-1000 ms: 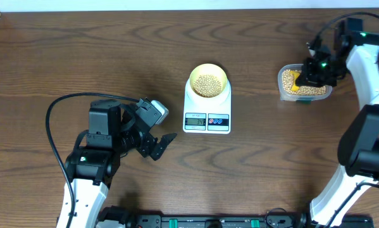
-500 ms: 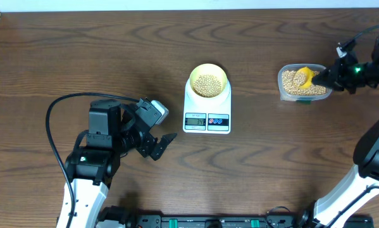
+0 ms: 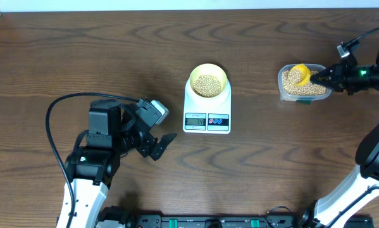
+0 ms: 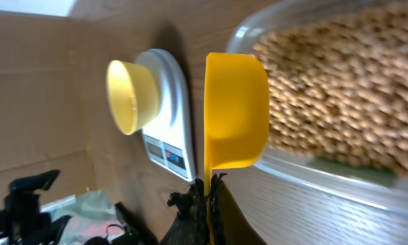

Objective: Scoop item into bowl and weigh 50g on scale
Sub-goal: 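Lift the scoop and carry it left over the bowl on the scale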

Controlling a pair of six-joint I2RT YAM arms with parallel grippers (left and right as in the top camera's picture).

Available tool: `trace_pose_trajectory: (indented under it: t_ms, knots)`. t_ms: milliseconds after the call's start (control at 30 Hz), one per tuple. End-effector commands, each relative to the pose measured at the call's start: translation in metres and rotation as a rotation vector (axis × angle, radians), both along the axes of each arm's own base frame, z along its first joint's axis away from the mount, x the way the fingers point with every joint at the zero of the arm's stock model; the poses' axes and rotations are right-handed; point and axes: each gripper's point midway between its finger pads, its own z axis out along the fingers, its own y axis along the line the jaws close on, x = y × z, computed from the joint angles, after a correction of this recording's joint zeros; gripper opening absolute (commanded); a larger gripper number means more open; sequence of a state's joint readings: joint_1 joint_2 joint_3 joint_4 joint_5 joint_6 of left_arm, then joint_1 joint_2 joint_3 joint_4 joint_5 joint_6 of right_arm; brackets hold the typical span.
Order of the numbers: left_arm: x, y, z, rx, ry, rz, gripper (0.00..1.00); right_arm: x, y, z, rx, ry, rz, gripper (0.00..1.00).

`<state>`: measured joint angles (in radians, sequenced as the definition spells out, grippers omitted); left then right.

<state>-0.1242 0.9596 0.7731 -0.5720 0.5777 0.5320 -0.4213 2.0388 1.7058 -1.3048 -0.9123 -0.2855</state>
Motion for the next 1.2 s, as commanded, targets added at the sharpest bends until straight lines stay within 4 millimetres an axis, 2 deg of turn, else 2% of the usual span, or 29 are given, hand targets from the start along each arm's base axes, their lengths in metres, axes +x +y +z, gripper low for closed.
trace_pose_trajectory:
  t_ms: [0, 233, 400, 600, 667, 767, 967, 1067, 1167]
  knots:
    - [0.002, -0.001, 0.005, -0.008, -0.012, -0.007, 0.99, 0.006, 0.012, 0.015, 0.113, -0.101, 0.031, 0.01]
    - [0.002, -0.001, 0.005, -0.008, -0.012, -0.007, 0.99, 0.017, 0.029, 0.044, 0.275, -0.209, 0.035, 0.01]
    - [0.002, -0.001, 0.005, -0.008, -0.012, -0.007, 0.99, 0.019, 0.051, 0.052, 0.319, -0.231, 0.08, 0.01]
    - [0.002, -0.001, 0.005, -0.008, -0.012, -0.007, 0.99, 0.027, 0.092, 0.052, 0.332, -0.208, 0.149, 0.01]
    - [0.002, -0.001, 0.005, -0.008, -0.012, -0.007, 0.99, 0.034, 0.115, 0.054, 0.339, -0.203, 0.18, 0.01]
    - [0.002, -0.001, 0.005, -0.008, -0.012, -0.007, 0.99, 0.04, 0.138, 0.056, 0.348, -0.194, 0.207, 0.01]
    - [0.002, -0.001, 0.005, -0.008, -0.012, -0.007, 0.99, 0.035, 0.186, 0.057, 0.352, -0.187, 0.297, 0.01]
    - [0.002, -0.001, 0.005, -0.008, -0.012, -0.007, 0.99, 0.032, 0.206, 0.05, 0.314, -0.162, 0.322, 0.01]
    - [0.002, -0.001, 0.005, -0.008, -0.012, -0.007, 0.99, 0.026, 0.228, 0.032, 0.204, -0.14, 0.353, 0.01]
